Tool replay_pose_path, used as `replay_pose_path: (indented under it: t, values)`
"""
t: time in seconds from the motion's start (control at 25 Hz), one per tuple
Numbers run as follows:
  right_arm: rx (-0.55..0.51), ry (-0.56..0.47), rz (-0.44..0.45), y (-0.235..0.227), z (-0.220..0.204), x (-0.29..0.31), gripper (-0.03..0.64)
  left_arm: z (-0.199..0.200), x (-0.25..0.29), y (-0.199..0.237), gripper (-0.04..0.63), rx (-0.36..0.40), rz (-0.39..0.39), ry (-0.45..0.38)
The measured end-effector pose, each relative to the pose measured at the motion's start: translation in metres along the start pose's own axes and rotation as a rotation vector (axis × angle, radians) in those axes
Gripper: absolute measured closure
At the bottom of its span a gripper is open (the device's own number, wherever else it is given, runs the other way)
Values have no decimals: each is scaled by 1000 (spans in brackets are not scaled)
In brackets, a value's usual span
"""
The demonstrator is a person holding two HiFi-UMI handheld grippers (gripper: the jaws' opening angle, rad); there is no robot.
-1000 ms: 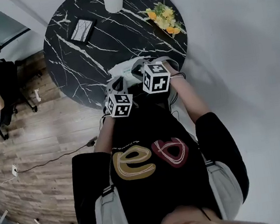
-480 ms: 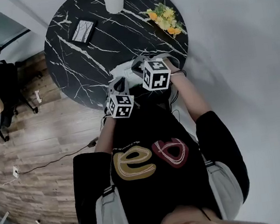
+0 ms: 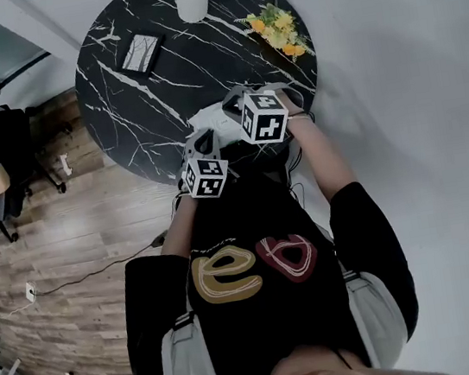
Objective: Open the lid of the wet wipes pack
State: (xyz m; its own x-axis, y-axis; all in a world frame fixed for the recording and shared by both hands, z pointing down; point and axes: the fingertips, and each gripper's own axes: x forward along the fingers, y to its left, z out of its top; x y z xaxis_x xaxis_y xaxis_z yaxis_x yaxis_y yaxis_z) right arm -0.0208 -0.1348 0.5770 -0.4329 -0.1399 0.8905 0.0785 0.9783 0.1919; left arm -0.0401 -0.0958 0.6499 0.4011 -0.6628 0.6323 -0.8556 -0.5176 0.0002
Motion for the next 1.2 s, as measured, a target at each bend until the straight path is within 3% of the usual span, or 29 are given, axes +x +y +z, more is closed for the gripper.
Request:
replay_pose_path:
  t: [0.52, 1.2]
  values:
    - [44, 34, -14, -19, 2, 6, 606, 1, -1, 0, 571, -11, -43, 18]
    - [55, 51, 14, -37, -1, 20, 606, 1, 0, 0, 571, -1, -42, 12]
